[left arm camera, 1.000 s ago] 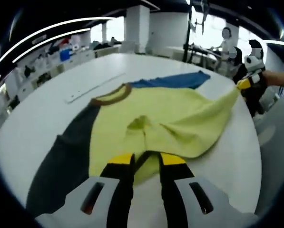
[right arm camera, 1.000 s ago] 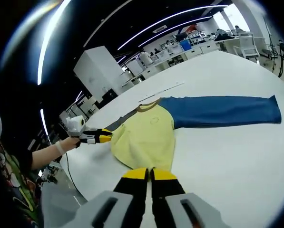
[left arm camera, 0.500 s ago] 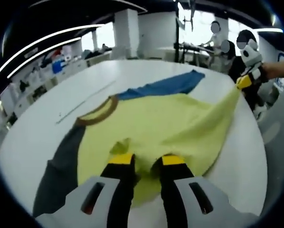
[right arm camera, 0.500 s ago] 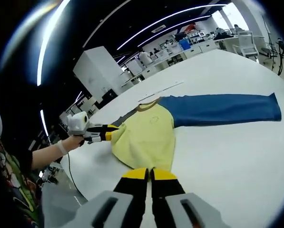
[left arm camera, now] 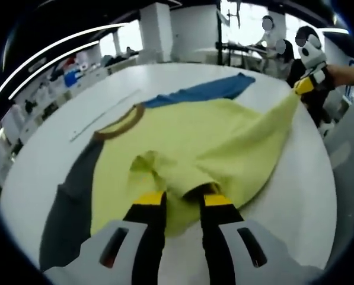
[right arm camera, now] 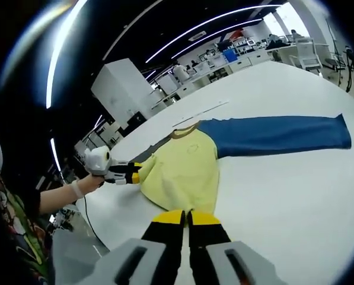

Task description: Fold the garment on the visible template until the final outline fits inside the template.

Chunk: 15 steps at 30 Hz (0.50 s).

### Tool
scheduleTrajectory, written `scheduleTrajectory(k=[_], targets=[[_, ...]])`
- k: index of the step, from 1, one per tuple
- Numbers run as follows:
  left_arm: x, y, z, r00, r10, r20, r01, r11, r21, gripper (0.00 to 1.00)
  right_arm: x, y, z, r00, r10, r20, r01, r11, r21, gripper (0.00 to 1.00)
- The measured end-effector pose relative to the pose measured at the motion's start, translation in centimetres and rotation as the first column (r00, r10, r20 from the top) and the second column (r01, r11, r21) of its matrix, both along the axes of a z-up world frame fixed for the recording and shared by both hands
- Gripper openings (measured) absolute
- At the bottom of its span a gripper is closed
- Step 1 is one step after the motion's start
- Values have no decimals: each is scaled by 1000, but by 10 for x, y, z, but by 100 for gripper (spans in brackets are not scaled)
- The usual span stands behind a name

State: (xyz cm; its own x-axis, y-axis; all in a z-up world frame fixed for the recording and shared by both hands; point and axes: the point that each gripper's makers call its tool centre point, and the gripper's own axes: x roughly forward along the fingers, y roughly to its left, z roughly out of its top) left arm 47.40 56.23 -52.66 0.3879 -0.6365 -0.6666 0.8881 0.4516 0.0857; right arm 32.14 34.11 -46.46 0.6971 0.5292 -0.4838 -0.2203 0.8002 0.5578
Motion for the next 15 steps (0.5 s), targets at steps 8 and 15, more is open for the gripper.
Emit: scheduleTrajectory(k=[8, 15], targets=[[6, -6, 2, 1000, 20, 16, -19, 1000, -22, 8, 0, -1, 0, 1000, -3, 1, 3, 1000, 0, 0], [5, -4, 4, 999, 34, -5, -34, 999, -35, 0, -1, -2, 0, 1000, -7, 1, 7, 1000, 3, 0]])
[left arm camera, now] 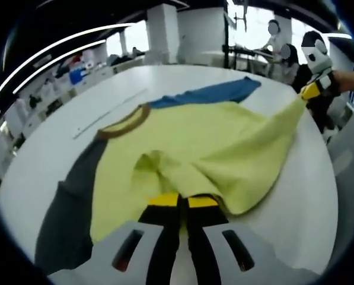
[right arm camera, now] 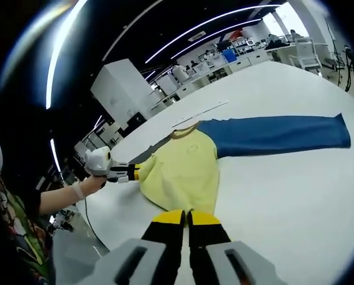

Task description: Fold the garment on the visible template until the final outline fits inside the template.

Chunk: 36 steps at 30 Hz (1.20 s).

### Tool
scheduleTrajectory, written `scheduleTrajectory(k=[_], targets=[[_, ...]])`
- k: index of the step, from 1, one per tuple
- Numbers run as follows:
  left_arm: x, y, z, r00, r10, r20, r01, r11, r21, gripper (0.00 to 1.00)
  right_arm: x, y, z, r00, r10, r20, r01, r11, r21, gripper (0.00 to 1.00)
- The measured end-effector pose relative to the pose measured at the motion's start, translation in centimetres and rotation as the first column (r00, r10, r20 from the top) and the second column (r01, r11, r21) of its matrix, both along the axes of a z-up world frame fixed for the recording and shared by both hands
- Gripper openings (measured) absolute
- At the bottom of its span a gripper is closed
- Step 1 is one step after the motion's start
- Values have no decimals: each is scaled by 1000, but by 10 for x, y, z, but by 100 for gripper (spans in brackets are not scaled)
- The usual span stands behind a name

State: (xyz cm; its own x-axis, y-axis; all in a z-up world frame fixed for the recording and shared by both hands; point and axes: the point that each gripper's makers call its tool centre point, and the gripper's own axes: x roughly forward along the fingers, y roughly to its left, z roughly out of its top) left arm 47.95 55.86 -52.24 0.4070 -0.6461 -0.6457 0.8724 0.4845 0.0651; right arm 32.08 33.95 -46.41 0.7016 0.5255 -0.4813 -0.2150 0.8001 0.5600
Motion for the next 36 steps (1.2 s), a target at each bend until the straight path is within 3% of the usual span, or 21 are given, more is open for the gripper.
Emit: scheduleTrajectory(k=[7, 18, 29, 36], targets=[[-9, 17, 15, 1000, 6, 27, -6, 1000, 3, 0, 1, 0, 4, 1000, 2, 8, -2, 1000, 1, 0], [-42, 60, 36, 998, -6, 67, 1, 998, 70, 0, -2, 0, 14, 1000, 13, 24, -13, 1000, -5, 0], [-79, 94, 44, 998, 2, 59, -8, 995, 101, 0, -12, 8, 19, 999, 45, 21, -45, 999, 5, 0], [-105, 112, 40, 1000, 5, 16, -7, 992, 125, 0, -24, 12, 17, 998, 61, 6, -61, 998, 15, 0]])
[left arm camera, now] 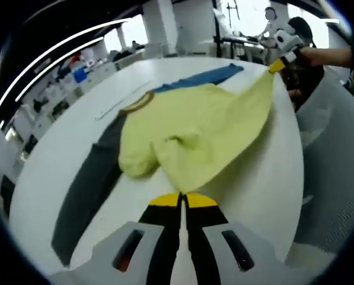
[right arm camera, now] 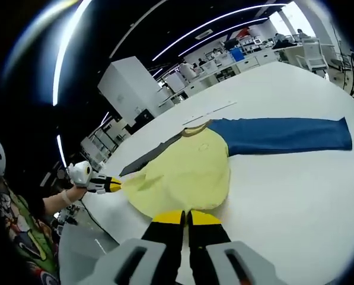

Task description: Fold the garment on the visible template until the final outline fits inside the template.

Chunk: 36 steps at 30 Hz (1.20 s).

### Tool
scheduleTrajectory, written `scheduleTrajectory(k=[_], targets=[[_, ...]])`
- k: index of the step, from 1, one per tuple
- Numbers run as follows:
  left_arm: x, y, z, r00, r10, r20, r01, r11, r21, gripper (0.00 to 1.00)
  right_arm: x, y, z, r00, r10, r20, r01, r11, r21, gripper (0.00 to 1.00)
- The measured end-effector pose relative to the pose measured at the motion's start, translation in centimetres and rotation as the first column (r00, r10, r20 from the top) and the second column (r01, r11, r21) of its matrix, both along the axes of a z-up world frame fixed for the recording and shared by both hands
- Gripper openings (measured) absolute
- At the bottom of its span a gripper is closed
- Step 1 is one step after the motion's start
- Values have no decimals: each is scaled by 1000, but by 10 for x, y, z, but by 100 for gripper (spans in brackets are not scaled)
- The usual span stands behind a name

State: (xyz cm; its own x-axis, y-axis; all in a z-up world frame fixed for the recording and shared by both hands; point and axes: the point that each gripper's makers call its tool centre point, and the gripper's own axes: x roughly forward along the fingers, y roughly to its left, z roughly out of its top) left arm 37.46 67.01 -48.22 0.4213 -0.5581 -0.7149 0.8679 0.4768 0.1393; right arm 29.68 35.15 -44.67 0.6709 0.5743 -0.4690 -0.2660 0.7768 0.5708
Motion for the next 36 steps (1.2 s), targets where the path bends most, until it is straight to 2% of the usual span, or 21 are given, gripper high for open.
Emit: scheduleTrajectory(k=[15, 19, 23, 28, 32, 33, 36], targets=[[-42, 14, -5, 997, 10, -75, -8, 1000, 30, 0, -15, 7, -6, 998, 49, -32, -50, 999, -12, 0], [-59, 16, -11, 993, 14, -116, -10, 999, 41, 0, -22, 7, -12, 995, 76, -61, -78, 996, -32, 0], [-78, 20, -19, 987, -4, -158, 17, 996, 83, 0, -29, 8, -22, 992, 91, -90, -95, 995, -44, 0], [-86, 23, -23, 985, -17, -170, 38, 992, 121, 0, -34, 8, -33, 988, 97, -121, -103, 994, -47, 0], [-92, 25, -28, 982, -46, -185, 80, 981, 178, 0, -38, 8, -40, 985, 100, -142, -108, 993, -49, 0], [-94, 28, -30, 979, -53, -195, 94, 974, 204, 0, -38, 7, -41, 984, 99, -147, -107, 993, -50, 0], [-95, 28, -33, 979, -109, -174, 155, 949, 276, 0, -41, 4, -46, 981, 95, -166, -106, 993, -57, 0]])
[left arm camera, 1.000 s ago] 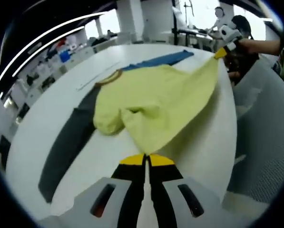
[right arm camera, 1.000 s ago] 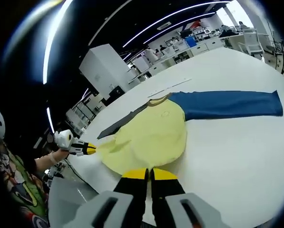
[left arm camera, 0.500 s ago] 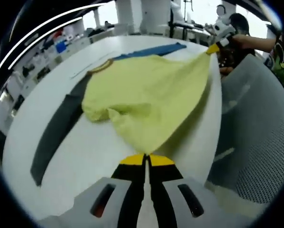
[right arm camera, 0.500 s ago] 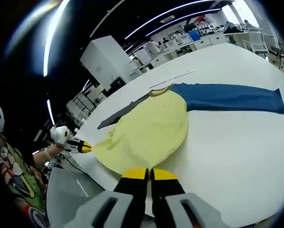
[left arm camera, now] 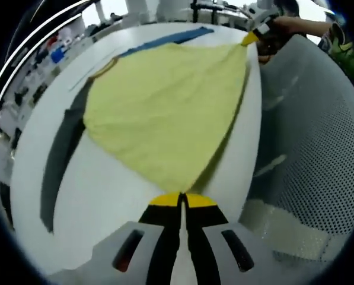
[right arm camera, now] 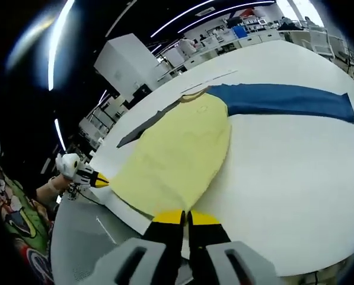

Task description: Fold the garment on the visible template until the final outline fits inside the template.

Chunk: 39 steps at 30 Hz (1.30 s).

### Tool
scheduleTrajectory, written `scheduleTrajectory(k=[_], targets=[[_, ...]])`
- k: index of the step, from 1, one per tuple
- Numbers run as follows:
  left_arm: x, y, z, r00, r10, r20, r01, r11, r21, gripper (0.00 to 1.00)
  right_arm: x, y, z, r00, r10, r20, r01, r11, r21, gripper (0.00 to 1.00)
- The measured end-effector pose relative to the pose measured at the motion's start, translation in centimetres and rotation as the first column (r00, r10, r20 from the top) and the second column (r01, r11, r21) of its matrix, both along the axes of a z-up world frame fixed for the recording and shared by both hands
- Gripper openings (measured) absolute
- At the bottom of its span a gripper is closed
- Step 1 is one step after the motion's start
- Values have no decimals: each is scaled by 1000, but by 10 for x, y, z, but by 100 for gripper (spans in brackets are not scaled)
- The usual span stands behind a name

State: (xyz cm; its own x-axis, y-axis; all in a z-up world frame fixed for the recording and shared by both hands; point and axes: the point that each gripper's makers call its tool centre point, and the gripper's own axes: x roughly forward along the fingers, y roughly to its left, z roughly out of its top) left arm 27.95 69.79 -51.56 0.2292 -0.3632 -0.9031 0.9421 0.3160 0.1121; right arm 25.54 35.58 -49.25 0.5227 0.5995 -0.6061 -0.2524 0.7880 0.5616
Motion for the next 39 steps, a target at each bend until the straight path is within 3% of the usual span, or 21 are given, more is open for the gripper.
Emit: scheduleTrajectory(k=[6, 23, 39], targets=[[-5, -4, -9, 997, -78, -8, 79, 995, 63, 0, -3, -4, -5, 1000, -14, -16, 14, 1000, -7, 0], [-18, -2, -21, 995, -50, -90, 55, 997, 49, 0, -15, -9, -24, 995, -46, -88, 45, 999, -10, 0], [-18, -3, -23, 994, -11, -110, 13, 1000, 18, 0, -13, -17, -35, 993, -43, -109, 41, 999, -22, 0]])
